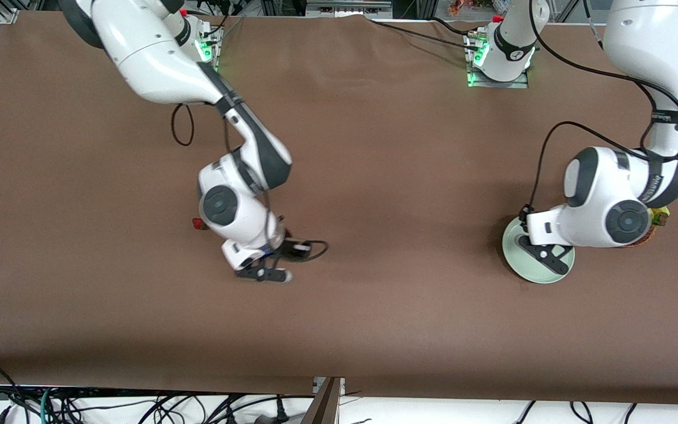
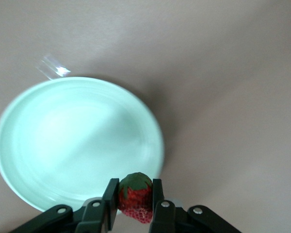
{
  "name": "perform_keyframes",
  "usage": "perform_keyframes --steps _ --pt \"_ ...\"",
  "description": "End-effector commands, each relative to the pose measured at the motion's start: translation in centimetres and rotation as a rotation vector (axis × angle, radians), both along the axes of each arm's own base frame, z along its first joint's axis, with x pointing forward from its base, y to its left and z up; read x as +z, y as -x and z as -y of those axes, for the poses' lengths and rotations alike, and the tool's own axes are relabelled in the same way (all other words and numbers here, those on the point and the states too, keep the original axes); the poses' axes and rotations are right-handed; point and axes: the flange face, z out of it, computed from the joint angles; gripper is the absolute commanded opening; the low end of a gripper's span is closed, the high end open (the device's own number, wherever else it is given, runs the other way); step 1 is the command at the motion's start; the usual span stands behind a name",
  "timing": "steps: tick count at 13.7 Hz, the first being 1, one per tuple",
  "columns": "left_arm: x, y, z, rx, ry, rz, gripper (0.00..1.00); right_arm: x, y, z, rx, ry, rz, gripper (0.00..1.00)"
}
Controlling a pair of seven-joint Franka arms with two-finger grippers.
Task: Collect all strawberries into plate
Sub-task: 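Carry the strawberry over the plate with the left gripper while the right gripper lifts another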
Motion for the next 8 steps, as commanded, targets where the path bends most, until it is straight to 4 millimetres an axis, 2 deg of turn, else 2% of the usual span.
perform_keyframes --steps 1,4,5,6,7,8 --pt "-3.6 -0.5 -3.1 -0.174 0.058 0.032 0.02 -2.0 3.1 -6.5 -0.112 -0.103 0.041 0.0" --pt "-5.4 -0.6 -4.4 -0.227 0.083 0.045 0.03 -3.9 6.1 -10.6 -0.192 -0.194 0.062 0.04" --pt "-6.1 -0.4 -4.5 -0.218 0.092 0.035 0.16 -4.8 7.3 -12.0 -0.209 -0.219 0.068 0.12" --pt "-6.2 -0.4 -4.3 -0.199 0.112 0.037 0.46 -5.9 8.4 -13.1 -0.224 -0.247 0.079 0.12" --pt "-6.3 -0.3 -4.3 -0.186 0.123 0.036 0.91 -6.6 9.2 -13.8 -0.225 -0.26 0.086 0.13" --pt "-6.2 -0.1 -4.5 -0.179 0.128 0.036 1.0 -6.8 9.4 -13.9 -0.224 -0.26 0.086 0.16"
